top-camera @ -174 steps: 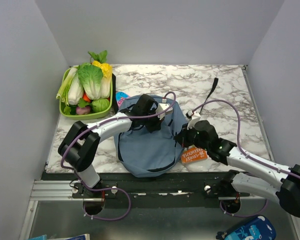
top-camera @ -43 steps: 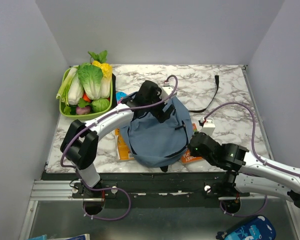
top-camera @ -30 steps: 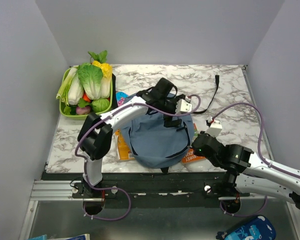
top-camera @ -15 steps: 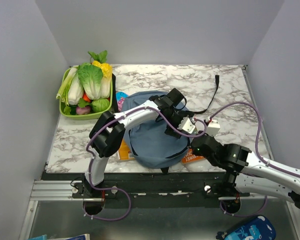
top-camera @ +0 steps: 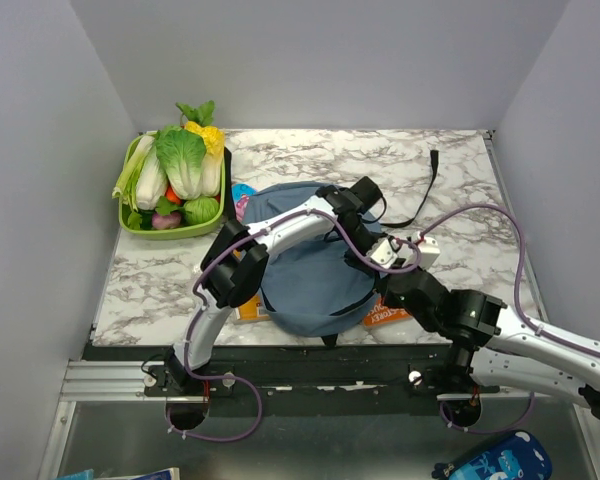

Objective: Pack the student bag
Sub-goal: Unzip the student bag at the center of the board.

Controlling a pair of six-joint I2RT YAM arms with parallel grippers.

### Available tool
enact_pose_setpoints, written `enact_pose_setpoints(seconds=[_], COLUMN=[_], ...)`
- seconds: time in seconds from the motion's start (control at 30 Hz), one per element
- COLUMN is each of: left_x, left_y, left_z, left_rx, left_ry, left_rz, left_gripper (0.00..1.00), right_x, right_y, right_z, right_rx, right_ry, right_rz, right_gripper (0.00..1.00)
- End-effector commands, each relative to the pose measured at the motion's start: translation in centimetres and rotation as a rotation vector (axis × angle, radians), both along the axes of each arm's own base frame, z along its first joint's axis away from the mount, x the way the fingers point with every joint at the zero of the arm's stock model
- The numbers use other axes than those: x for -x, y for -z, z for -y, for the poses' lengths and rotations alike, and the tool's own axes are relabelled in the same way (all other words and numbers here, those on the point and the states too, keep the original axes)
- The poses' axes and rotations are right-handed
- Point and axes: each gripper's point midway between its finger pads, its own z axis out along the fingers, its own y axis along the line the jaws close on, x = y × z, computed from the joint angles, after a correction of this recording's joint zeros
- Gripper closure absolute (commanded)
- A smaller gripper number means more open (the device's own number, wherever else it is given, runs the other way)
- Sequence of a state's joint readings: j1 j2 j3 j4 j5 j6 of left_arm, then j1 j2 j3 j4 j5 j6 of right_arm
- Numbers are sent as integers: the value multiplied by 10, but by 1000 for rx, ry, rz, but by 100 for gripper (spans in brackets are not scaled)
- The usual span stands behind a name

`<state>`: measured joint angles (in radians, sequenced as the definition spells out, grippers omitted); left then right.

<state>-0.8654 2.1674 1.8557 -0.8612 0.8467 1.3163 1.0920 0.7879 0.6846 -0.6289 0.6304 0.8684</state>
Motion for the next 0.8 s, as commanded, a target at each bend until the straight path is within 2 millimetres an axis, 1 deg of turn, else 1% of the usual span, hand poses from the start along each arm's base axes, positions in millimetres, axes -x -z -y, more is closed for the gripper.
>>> enact_pose_setpoints(seconds=[0.0,0.03,0.1,0.13,0.17,0.2,0.27,0.3,0.33,0.37,0.4,0.43,0.47,0.5,0.57,0.6,0.67,0.77], left_x=[24,24,21,19,16,10,-3,-20,-33,-44,-61,-76,-86,-100,-118,-125,-132,-137], left_y=[9,15,15,15,14,13,3,-4,-11,-18,-32,-39,-46,-63,-69,-79,-79,-83], left_z=[-5,-5,-2,0,3,9,18,34,36,41,51,51,54,61,62,66,67,67], left_rx=[-27,-36,-30,-28,-20,-7,24,97,89,120,200,207,235,297,305,329,327,341], left_ry=[105,108,97,83,68,23,-56,-102,-219,-264,-301,-406,-448,-490,-599,-624,-687,-717], left_rz=[-96,-103,-105,-111,-109,-120,-121,-78,-118,-112,-73,-107,-108,-91,-126,-124,-159,-169], left_gripper=[46,57,69,88,95,100,100,100,100,100,100,100,100,100,100,100,100,100], right_x=[-4,-4,-4,-4,-4,-4,-4,-5,-4,-4,-4,-4,-4,-5,-5,-5,-5,-4], right_y=[-9,-8,-9,-7,-8,-7,-5,-5,-3,-4,-3,-3,-5,-6,-6,-7,-7,-3], right_z=[-4,-3,-2,-2,-1,0,2,3,5,6,7,8,8,7,6,6,2,-6], right_rx=[-35,-33,-37,-37,-37,-36,-26,-23,-11,-10,-8,-4,-5,-2,1,2,5,-5], right_ry=[-9,-6,-2,-1,3,7,11,16,17,27,32,33,33,29,24,23,7,-16], right_rz=[51,52,55,53,56,56,55,55,50,50,47,46,49,51,50,51,47,35], right_gripper=[99,99,99,99,99,99,99,99,99,99,99,99,99,99,99,99,99,99])
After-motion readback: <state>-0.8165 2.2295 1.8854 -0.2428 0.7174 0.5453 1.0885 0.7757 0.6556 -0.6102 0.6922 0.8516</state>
